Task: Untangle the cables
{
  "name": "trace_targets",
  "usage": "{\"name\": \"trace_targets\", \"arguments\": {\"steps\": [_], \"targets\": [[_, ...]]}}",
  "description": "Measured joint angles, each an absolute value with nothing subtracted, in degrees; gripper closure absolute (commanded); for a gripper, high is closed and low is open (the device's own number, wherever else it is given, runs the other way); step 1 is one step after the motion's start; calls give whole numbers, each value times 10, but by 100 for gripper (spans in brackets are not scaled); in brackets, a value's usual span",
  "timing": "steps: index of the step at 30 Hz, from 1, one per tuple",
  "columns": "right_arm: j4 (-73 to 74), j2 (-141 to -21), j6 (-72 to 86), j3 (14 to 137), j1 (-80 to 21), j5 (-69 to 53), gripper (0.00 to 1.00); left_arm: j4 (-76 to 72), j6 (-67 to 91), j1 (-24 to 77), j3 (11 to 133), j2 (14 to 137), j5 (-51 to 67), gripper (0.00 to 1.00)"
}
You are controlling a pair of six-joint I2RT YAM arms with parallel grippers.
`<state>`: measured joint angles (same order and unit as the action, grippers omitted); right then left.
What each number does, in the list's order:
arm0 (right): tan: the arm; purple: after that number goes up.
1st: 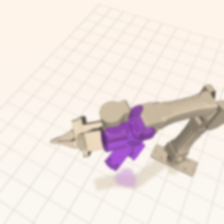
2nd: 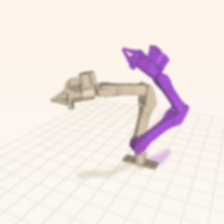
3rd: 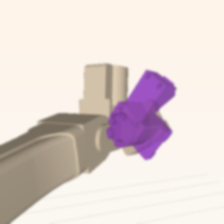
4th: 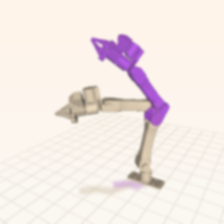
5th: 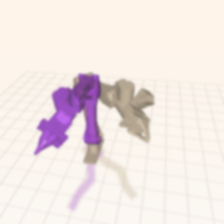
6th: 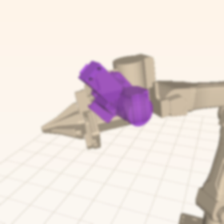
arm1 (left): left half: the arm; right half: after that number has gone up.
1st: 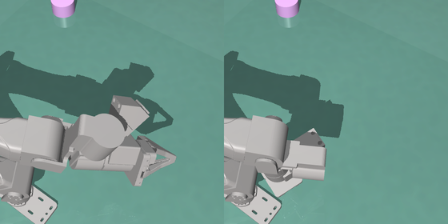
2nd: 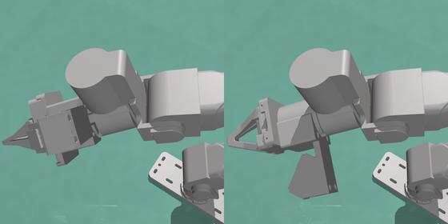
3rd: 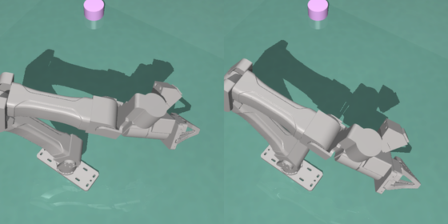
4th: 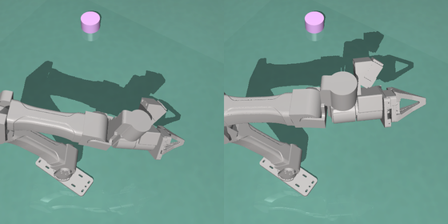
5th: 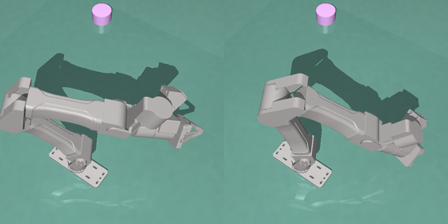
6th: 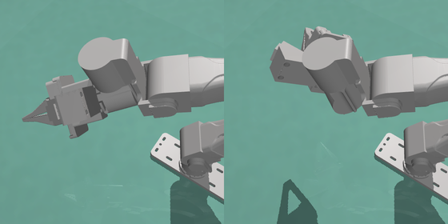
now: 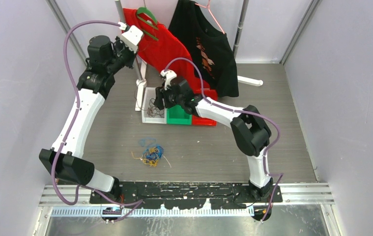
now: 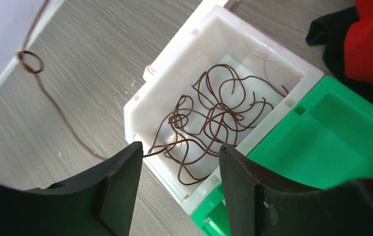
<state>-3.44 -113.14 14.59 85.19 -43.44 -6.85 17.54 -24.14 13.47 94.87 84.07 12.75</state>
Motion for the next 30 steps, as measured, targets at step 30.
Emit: {"name": "trace_targets", "arguments": {"steps": [30], "targets": [[-190,-1014,167,648,-435,-31,48,252,-130,174,931,895,84,100]]}}
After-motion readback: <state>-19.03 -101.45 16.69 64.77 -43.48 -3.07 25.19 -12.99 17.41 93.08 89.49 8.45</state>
